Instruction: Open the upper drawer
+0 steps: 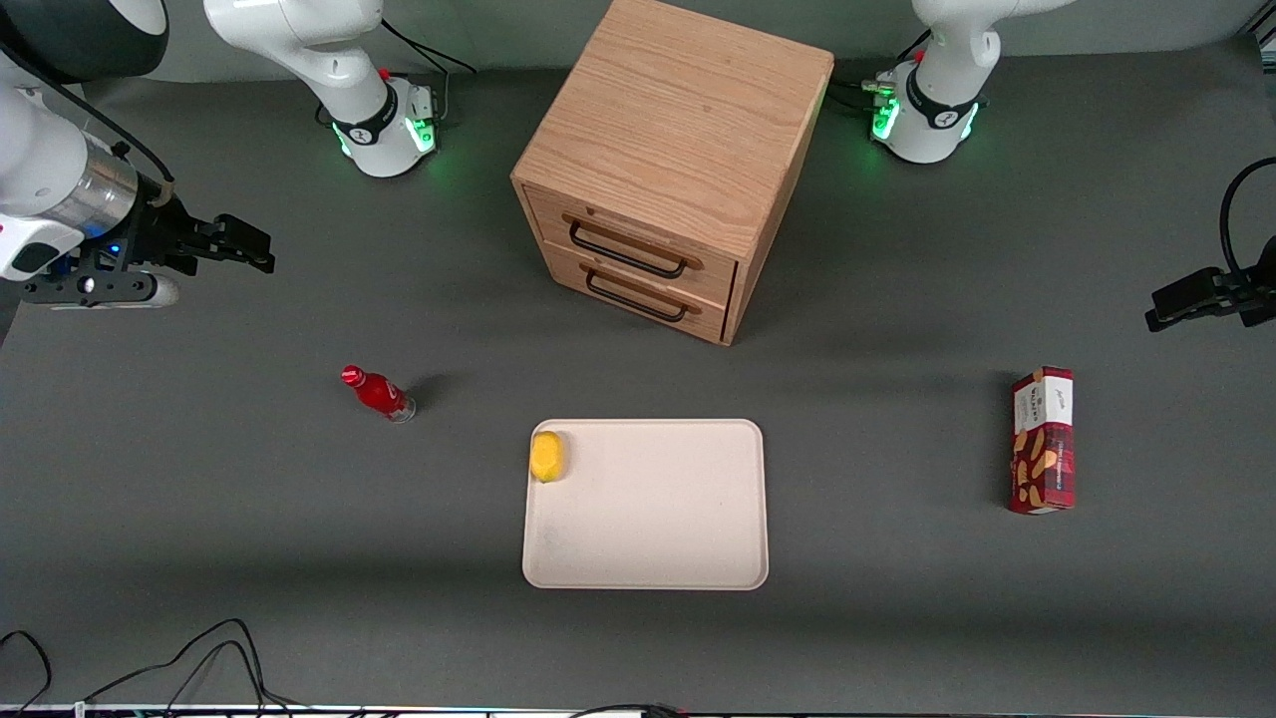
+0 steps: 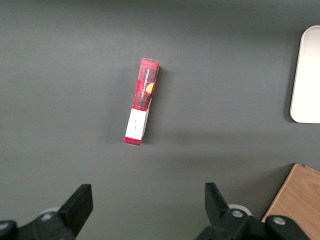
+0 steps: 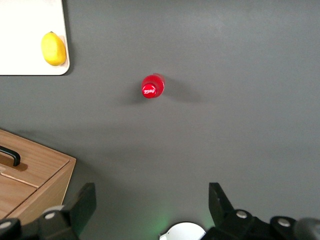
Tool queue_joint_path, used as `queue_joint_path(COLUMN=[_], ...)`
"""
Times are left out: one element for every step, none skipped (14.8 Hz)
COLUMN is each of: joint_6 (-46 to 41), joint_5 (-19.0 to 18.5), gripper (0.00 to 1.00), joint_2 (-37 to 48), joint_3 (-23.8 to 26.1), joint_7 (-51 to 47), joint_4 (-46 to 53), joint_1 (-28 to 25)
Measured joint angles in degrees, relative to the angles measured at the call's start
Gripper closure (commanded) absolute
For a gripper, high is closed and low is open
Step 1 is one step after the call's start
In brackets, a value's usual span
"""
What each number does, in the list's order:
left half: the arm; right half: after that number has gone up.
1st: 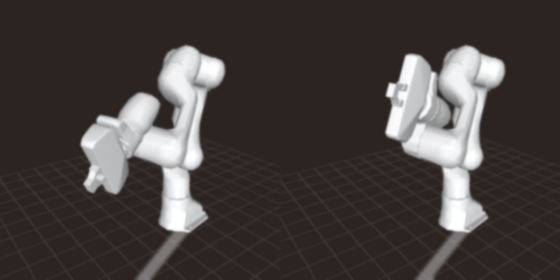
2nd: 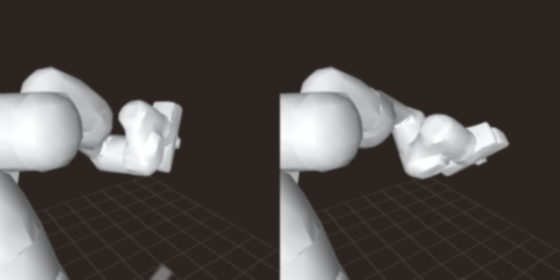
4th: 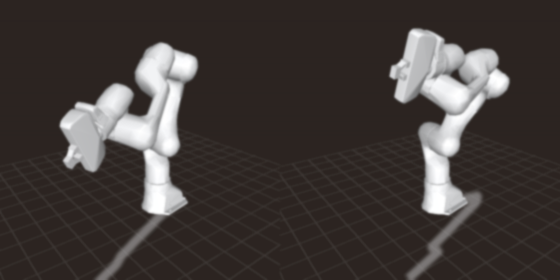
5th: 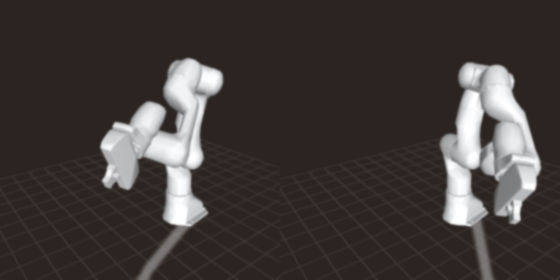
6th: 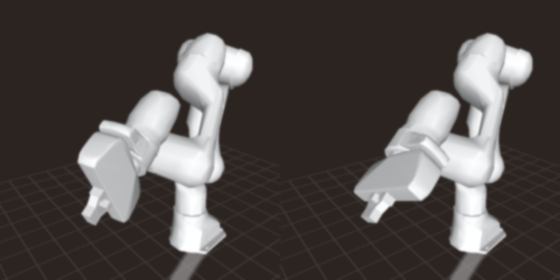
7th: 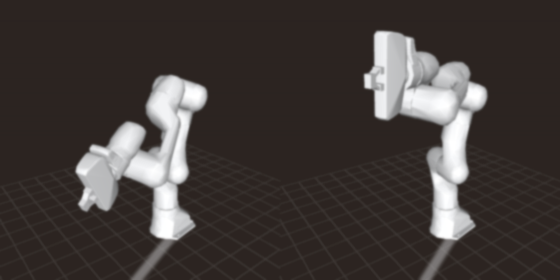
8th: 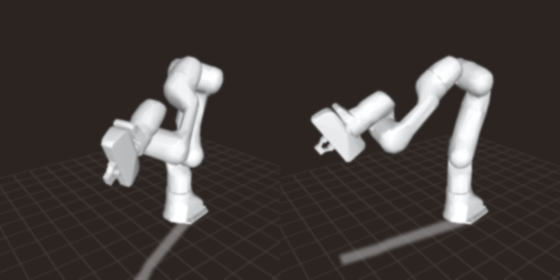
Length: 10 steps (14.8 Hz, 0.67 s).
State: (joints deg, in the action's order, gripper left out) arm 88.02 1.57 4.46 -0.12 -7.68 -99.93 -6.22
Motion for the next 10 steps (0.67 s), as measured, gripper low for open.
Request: queue_joint_path(joint_6=[0.0,0.0,-0.1,-0.1,0.0,0.0,0.1,0.4,1.1,1.6], joint_5=[0.0,0.0,0.0,0.0,0.0,0.0,0.2,1.0,2.5,3.9], gripper=[0.0,0.0,0.0,0.0,0.0,0.0,0.0,0.0,0.0,0.0], joint_2=[0.0,0.0,0.0,0.0,0.0,-0.1,-0.4,-0.9,-1.8,-3.0], joint_3=[0.0,0.0,-0.1,-0.1,0.0,0.2,0.4,0.5,0.6,0.7], joint_7=[0.0,0.1,0.7,2.4,3.8,4.7,5.3,6.2,7.8,9.9], joint_4=[0.0,0.0,0.1,0.2,0.4,0.6,0.8,1.1,1.8,2.9], joint_1=[0.1,0.2,0.4,0.5,0.5,0.4,0.4,0.3,0.2,0.0])
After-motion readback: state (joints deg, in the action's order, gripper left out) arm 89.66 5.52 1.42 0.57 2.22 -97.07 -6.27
